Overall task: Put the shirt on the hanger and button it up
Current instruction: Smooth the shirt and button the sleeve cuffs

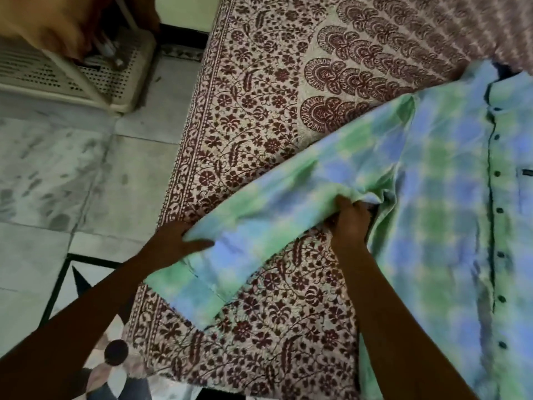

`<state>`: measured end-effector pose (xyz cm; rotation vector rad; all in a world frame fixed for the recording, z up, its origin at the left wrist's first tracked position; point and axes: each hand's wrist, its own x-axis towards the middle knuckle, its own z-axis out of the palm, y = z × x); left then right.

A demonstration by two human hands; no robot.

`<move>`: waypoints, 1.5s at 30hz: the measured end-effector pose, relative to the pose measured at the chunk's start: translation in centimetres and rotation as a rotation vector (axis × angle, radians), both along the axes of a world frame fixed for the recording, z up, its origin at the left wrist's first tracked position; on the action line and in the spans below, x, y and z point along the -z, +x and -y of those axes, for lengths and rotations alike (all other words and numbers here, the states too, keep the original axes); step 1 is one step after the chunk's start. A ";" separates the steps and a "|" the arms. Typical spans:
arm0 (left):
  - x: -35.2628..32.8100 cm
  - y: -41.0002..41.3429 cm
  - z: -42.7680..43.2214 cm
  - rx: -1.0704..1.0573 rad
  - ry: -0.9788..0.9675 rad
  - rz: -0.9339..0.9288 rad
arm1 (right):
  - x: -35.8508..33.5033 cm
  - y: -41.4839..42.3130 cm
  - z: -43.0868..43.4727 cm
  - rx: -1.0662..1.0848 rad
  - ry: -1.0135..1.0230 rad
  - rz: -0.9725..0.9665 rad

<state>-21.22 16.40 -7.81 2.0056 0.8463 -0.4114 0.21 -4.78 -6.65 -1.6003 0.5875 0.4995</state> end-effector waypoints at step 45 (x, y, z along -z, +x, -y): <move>1.0 -9.5 3.0 -0.050 0.202 0.429 | -1.2 -19.1 -6.9 -0.426 0.225 -0.209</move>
